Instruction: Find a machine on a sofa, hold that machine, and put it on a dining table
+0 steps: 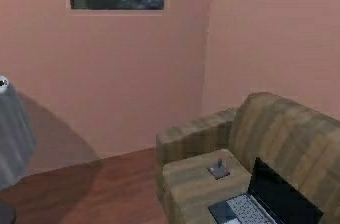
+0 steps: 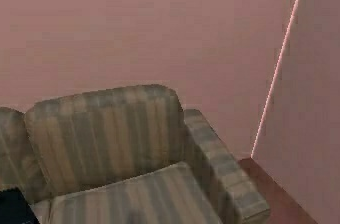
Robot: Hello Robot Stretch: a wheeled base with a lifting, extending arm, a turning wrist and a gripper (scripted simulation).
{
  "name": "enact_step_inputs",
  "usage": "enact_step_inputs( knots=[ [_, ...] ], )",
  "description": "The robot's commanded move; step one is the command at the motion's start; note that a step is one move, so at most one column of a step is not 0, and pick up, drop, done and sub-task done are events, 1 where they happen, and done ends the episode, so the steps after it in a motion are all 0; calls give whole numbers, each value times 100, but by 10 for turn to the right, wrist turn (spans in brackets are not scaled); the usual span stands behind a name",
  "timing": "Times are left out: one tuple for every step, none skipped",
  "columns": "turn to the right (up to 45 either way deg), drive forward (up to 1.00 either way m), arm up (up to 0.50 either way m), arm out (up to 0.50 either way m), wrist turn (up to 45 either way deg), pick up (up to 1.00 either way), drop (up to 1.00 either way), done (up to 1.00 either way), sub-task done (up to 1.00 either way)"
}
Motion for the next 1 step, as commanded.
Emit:
enact_step_inputs(
  knots=[
    [-450, 0, 0, 0, 0, 0, 0, 0, 0]
  ],
)
